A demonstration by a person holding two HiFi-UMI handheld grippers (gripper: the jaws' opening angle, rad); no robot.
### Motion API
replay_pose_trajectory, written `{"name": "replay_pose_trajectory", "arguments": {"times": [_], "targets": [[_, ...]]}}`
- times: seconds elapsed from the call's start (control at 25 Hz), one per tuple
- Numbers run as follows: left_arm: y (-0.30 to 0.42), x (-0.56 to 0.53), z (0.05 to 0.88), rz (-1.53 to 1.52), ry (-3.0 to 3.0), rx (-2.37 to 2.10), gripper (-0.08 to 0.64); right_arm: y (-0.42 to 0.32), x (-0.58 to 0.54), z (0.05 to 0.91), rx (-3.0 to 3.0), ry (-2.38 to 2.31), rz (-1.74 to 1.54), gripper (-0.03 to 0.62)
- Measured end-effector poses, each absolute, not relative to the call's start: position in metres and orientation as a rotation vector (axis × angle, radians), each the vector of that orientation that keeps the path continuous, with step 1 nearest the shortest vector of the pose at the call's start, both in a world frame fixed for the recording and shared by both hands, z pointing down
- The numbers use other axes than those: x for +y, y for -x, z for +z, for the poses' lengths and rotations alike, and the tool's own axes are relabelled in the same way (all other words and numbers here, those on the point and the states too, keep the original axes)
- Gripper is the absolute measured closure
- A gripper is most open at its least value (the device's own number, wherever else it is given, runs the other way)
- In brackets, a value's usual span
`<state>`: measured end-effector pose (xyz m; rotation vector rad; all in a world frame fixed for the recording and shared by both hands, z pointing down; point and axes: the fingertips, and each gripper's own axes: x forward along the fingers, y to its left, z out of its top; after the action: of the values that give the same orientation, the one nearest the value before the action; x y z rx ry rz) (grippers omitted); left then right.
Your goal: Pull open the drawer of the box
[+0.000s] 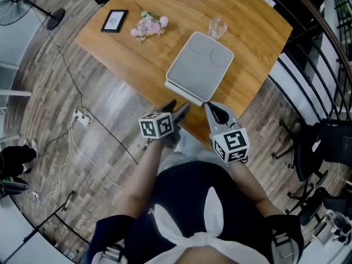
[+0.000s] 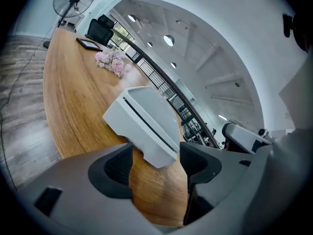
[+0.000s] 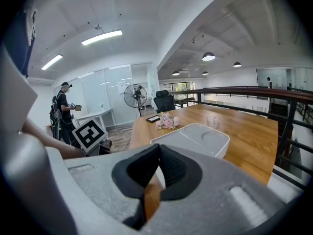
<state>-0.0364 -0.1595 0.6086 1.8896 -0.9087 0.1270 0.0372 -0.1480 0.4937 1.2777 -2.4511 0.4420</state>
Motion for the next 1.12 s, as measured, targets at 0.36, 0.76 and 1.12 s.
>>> {"name": "replay_pose_trajectory", "arguments": {"times": [0.36, 0.76, 1.12], "targets": [[0.044, -0.176, 0.621, -0.166, -1.714, -0.765, 0.264, -0.035, -0.164, 0.502, -2.441, -1.258, 0.449, 0.595], [0.036, -0.185, 0.638, -0.230, -1.625, -0.731, 0.264, -0.033, -0.177, 0.508, -2.427, -1.241, 0.455, 0.595], [0.024, -0.195, 0.648, -0.217, -1.594, -0.707, 0.264, -0.035, -0.183, 0.513, -2.418, -1.238, 0.461, 0.595]]}}
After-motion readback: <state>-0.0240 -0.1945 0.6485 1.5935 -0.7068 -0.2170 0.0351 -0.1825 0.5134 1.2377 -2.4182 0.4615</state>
